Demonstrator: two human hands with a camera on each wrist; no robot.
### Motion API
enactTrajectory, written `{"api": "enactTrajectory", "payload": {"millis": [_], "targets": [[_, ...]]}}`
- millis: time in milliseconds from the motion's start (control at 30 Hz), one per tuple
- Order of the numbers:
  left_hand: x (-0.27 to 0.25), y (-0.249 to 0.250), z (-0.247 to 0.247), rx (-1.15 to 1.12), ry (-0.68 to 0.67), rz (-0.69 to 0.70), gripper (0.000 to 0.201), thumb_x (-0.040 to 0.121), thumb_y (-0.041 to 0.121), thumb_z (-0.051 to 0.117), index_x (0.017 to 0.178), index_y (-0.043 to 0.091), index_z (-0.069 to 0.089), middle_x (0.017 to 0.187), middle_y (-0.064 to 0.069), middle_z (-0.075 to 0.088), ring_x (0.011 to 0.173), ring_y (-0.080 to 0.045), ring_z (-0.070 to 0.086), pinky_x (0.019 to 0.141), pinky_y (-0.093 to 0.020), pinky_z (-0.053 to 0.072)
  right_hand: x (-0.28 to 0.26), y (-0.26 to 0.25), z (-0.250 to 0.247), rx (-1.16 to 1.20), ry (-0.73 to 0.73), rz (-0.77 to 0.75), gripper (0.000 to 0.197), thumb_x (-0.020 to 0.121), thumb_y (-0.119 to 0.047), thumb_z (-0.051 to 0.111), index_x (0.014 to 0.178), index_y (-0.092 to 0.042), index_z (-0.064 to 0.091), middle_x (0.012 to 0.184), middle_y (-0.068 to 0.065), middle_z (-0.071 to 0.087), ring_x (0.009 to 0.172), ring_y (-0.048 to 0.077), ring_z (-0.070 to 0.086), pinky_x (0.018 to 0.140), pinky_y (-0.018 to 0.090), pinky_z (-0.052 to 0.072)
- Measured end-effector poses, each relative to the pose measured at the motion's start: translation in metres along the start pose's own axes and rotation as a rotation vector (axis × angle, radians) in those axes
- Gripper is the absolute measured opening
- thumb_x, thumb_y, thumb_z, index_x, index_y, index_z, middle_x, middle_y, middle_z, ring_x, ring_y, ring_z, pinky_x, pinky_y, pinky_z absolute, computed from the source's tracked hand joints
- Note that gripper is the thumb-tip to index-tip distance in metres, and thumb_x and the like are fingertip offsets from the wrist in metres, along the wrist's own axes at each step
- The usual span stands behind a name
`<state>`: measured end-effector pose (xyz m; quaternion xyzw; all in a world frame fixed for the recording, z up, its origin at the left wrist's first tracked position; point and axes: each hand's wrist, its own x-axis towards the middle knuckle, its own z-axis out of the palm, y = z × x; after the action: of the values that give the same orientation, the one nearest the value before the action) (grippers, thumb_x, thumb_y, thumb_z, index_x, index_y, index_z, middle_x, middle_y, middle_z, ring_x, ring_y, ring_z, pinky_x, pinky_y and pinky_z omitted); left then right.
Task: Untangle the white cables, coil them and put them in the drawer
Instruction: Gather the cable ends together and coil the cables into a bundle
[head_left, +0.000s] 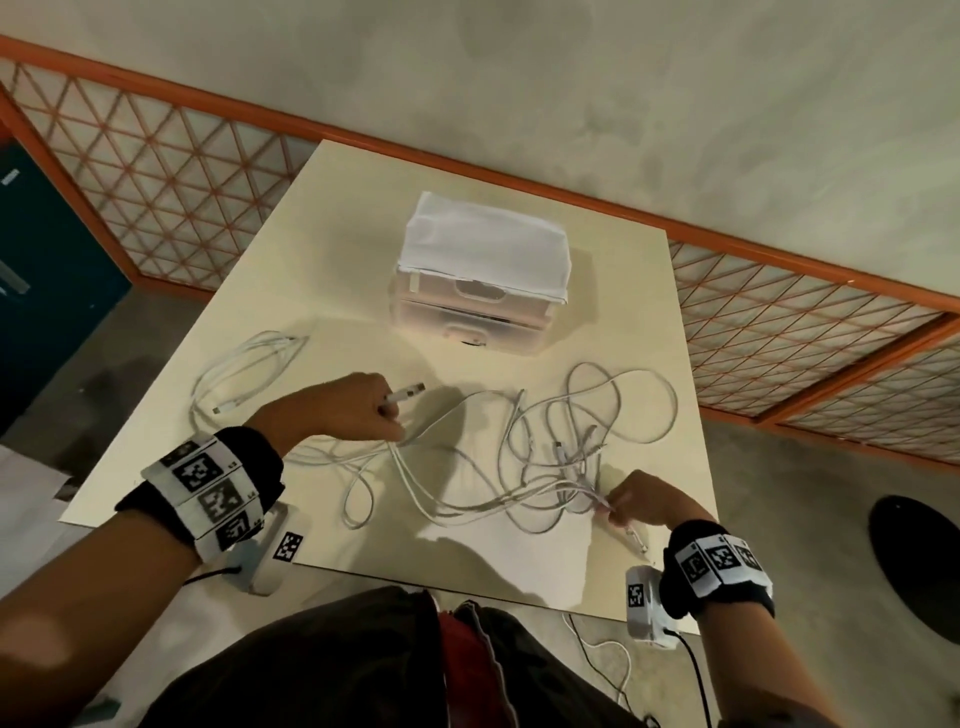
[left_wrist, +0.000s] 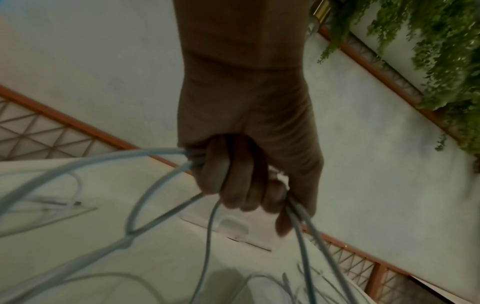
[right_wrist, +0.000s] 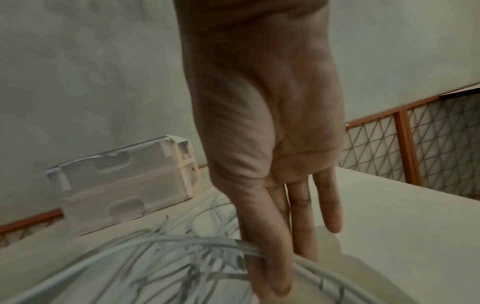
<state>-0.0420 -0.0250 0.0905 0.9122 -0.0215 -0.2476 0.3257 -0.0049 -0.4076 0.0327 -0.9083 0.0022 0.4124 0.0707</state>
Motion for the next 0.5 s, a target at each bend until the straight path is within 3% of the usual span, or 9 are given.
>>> {"api": "enactTrajectory", "payload": {"millis": [67,167,233,300,367,433,500], "targets": [[0.0,0.001,0.008,0.06,-0.059,-0.012,0.047,0.074,0.015,0.065,0.043,0.021,0.031,0.038,0.009,0.033,0.044,-0.011,0.031,0.054,-0.028,0.027,0.003,-0.011,-0.003,-0.04,0.021,0.003,0.031,0.084,0.0,0.053,0.109,-0.009,0.07,0.117,0.011,0.068,0.109,0.026,0.062,0.089,0.028,0.046],[-0.001,0.003,0.014,0.119,-0.162,0.002,0.036,0.068,0.014,0.064,0.045,0.018,0.038,0.037,0.007,0.047,0.04,-0.008,0.041,0.051,-0.024,0.034,0.011,-0.034,-0.012,-0.011,0.209,-0.012,0.031,0.087,-0.005,0.044,0.111,-0.008,0.064,0.128,0.011,0.06,0.121,0.03,0.054,0.104,0.039,0.042],[-0.004,0.004,0.015,0.159,-0.214,-0.004,0.03,0.068,0.014,0.065,0.047,0.016,0.044,0.037,0.007,0.052,0.042,-0.006,0.045,0.05,-0.018,0.037,0.012,-0.058,-0.017,0.005,0.333,-0.063,0.03,0.089,-0.006,0.044,0.115,-0.001,0.059,0.127,0.017,0.059,0.121,0.033,0.053,0.101,0.039,0.042],[-0.007,0.004,0.013,0.157,-0.273,-0.012,0.03,0.07,0.015,0.067,0.046,0.015,0.049,0.038,0.007,0.055,0.04,-0.004,0.046,0.051,-0.016,0.037,0.014,-0.086,-0.014,0.041,0.368,-0.173,0.028,0.092,-0.008,0.045,0.111,0.005,0.061,0.121,0.021,0.062,0.117,0.036,0.055,0.095,0.036,0.042],[-0.012,0.001,0.01,0.138,-0.34,-0.011,0.028,0.071,0.018,0.071,0.046,0.014,0.059,0.039,0.006,0.057,0.039,-0.004,0.048,0.053,-0.017,0.039,0.02,-0.109,-0.001,0.046,0.324,-0.247,0.031,0.093,-0.021,0.051,0.094,0.005,0.068,0.107,0.022,0.068,0.108,0.036,0.061,0.085,0.033,0.044],[-0.018,-0.002,0.01,0.131,-0.374,-0.024,0.026,0.072,0.025,0.074,0.051,0.014,0.065,0.038,0.008,0.058,0.042,-0.003,0.051,0.055,-0.016,0.039,0.027,-0.125,0.018,-0.004,0.257,-0.272,0.042,0.09,-0.038,0.057,0.078,0.001,0.064,0.092,0.022,0.067,0.099,0.034,0.063,0.074,0.03,0.041],[-0.02,-0.006,0.011,0.133,-0.342,-0.022,0.025,0.074,0.033,0.074,0.059,0.013,0.071,0.042,0.011,0.061,0.047,0.0,0.053,0.056,-0.014,0.038,0.028,-0.135,0.031,0.002,0.255,-0.252,0.033,0.087,-0.037,0.062,0.084,-0.004,0.061,0.099,0.022,0.064,0.105,0.034,0.06,0.074,0.033,0.041]]}}
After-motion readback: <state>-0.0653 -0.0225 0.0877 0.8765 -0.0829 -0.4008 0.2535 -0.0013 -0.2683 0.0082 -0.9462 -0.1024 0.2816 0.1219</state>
